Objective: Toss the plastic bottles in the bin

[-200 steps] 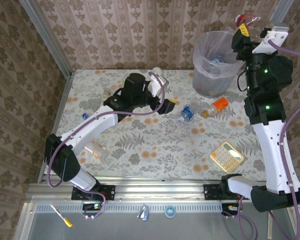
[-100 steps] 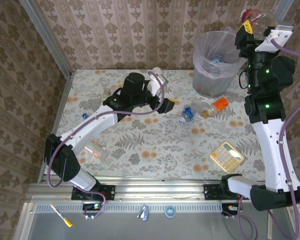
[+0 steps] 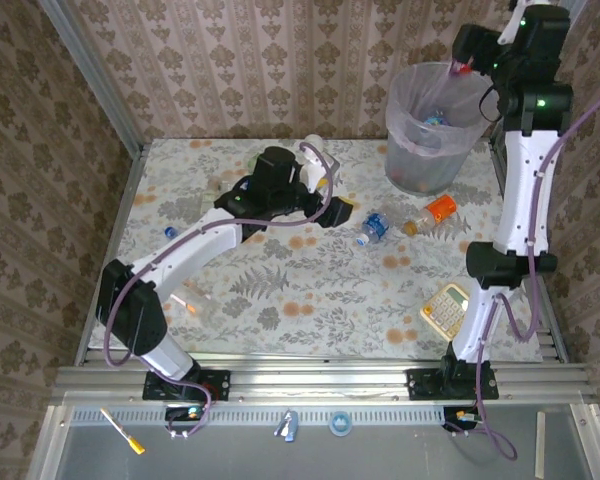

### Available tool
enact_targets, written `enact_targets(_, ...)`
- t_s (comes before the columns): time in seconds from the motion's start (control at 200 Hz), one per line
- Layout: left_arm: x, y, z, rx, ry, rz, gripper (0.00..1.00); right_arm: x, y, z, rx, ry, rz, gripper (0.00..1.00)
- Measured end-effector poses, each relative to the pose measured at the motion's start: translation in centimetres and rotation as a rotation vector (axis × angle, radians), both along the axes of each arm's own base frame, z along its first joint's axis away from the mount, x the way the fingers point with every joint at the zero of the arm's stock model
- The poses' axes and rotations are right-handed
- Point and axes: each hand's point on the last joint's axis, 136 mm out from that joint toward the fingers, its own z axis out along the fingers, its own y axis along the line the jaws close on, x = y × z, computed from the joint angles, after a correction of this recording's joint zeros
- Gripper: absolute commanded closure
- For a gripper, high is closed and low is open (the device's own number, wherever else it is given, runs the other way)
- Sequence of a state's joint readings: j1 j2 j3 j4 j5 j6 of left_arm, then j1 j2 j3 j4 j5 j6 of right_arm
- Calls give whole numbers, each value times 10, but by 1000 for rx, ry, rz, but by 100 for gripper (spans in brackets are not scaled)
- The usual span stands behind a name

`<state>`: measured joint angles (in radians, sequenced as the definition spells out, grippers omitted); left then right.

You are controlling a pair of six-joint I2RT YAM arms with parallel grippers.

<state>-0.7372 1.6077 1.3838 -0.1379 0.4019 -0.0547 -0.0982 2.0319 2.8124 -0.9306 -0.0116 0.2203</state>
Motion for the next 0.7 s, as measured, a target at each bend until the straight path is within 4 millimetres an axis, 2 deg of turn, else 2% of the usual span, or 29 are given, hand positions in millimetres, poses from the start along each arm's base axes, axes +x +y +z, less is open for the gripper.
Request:
enact_targets(0.055, 1, -2, -9, 0, 22, 2, 0, 0, 3, -18, 16, 61, 14, 9)
enact_targets(0.21, -1, -7, -37, 27, 86, 3, 0, -16, 10, -29, 42, 116, 45, 7)
enact_targets(0.355, -2, -12, -48, 35, 109, -6, 0, -39, 16, -6, 40, 66, 66, 6)
enact_targets(0.465, -1, -15, -57, 43, 127, -16, 0, -49, 19, 10, 34, 24, 79, 6)
enact_targets(0.7, 9, -28, -80, 72, 171, -20, 0, -50, 26, 10, 40, 25, 116, 5)
